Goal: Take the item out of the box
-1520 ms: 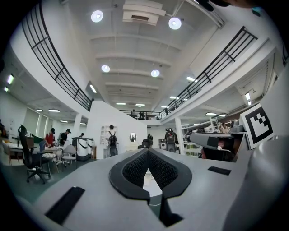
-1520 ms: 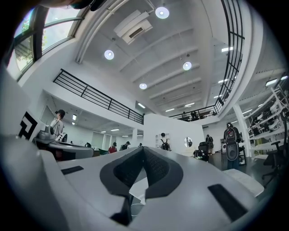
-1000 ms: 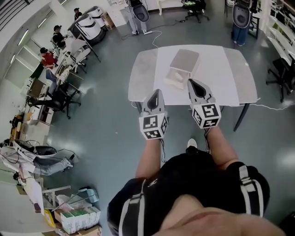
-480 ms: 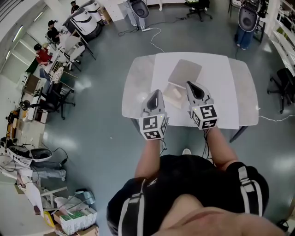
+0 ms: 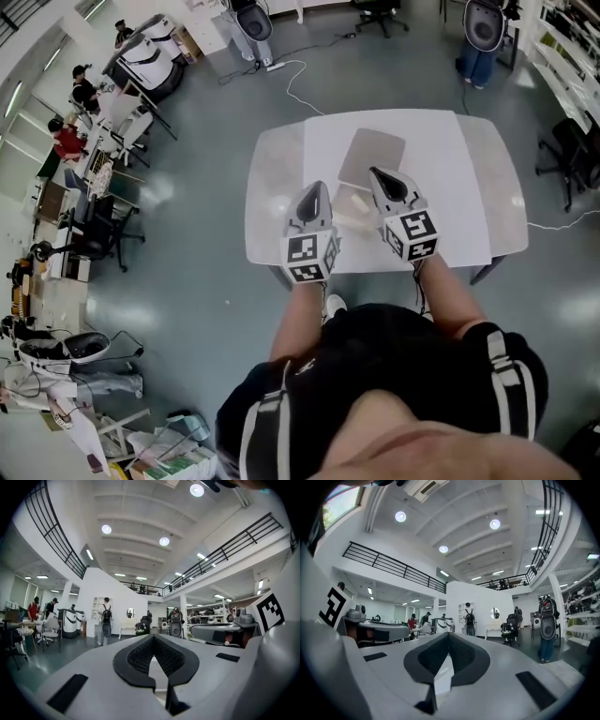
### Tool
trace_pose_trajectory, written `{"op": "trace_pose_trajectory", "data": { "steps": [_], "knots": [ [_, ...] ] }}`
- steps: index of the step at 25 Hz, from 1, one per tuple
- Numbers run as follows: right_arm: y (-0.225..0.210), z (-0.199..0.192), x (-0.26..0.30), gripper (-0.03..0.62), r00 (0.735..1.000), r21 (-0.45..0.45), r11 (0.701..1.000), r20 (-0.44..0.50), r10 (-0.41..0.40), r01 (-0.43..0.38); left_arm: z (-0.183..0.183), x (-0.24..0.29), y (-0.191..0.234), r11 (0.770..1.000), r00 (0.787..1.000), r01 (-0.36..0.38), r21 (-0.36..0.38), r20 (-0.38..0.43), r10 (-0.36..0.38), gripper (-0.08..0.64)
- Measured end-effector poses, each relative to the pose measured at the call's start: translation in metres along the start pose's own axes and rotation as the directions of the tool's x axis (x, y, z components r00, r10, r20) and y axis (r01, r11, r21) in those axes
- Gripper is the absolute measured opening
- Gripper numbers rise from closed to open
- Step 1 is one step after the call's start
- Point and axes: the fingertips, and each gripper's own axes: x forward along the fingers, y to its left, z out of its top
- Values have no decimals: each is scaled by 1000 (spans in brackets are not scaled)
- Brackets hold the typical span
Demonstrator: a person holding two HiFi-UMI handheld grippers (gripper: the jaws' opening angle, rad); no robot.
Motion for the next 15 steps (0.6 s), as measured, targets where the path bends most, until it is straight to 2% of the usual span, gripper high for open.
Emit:
{"op": "trace_pose_trajectory", "data": {
  "steps": [4, 8, 12, 15],
  "knots": [
    [-2, -7, 18, 14, 999, -25, 999, -26, -28, 27, 0, 11, 13, 1000, 1000, 24, -1, -6, -24, 11],
    [-1, -32, 36, 14, 994, -67, 997, -98, -41, 35, -4, 20, 28, 999, 999, 37, -10, -8, -37, 11],
    [-2, -63, 47, 14, 979, -83, 996, -199, -41, 25, -7, 26, 37, 999, 999, 50, -20, -14, -50, 11],
    [-6, -93, 52, 15, 957, -75, 997, -289, -26, 4, -10, 31, 39, 998, 998, 54, -24, -19, -55, 11]
  ]
}}
